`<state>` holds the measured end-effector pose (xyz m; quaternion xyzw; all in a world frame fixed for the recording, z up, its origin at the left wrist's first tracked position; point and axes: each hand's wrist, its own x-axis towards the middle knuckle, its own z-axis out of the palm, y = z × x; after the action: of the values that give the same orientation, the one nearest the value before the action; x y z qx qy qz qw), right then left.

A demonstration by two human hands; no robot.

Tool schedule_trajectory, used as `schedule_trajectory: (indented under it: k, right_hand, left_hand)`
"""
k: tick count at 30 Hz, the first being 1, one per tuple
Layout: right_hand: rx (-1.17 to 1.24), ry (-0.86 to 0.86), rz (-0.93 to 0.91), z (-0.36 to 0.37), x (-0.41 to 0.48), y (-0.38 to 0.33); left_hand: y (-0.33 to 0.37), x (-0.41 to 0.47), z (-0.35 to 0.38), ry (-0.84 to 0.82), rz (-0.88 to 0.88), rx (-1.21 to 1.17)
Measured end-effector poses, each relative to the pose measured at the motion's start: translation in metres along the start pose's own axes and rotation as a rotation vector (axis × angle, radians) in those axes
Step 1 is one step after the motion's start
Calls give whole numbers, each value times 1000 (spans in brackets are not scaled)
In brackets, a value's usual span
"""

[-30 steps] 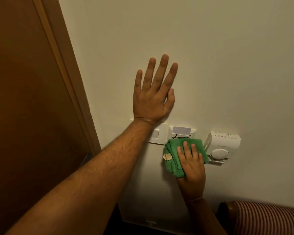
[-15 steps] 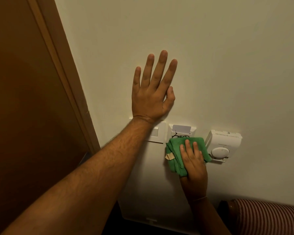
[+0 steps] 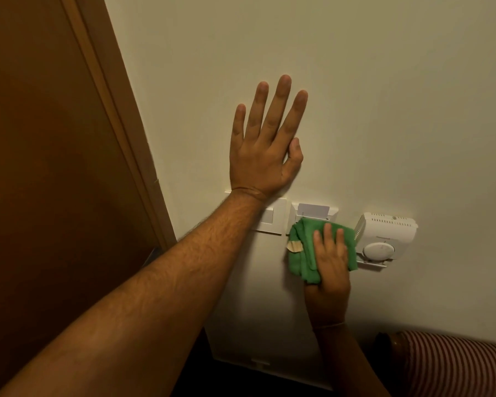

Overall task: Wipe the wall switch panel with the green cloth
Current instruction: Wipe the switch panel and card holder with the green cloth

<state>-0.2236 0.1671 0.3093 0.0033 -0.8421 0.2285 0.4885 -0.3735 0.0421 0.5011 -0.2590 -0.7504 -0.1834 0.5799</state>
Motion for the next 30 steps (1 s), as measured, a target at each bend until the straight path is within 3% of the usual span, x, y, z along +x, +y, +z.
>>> schedule_trajectory:
  k: [9,17,23,30]
  right_hand:
    - [-90,-133,-299,1,4,10]
    - [-52,-126,-201,3,11,4]
    - [-153,-253,-343,0,-2,17]
    - [-58,-86,-119,-3,1,9]
  left_hand:
    - [-2,0,3,-7,6,-3]
    - [-2,-1,3,2,7,-2]
    - [-2,-1,3,5,1,-7]
    - [-3,-1,3,2,-1,-1]
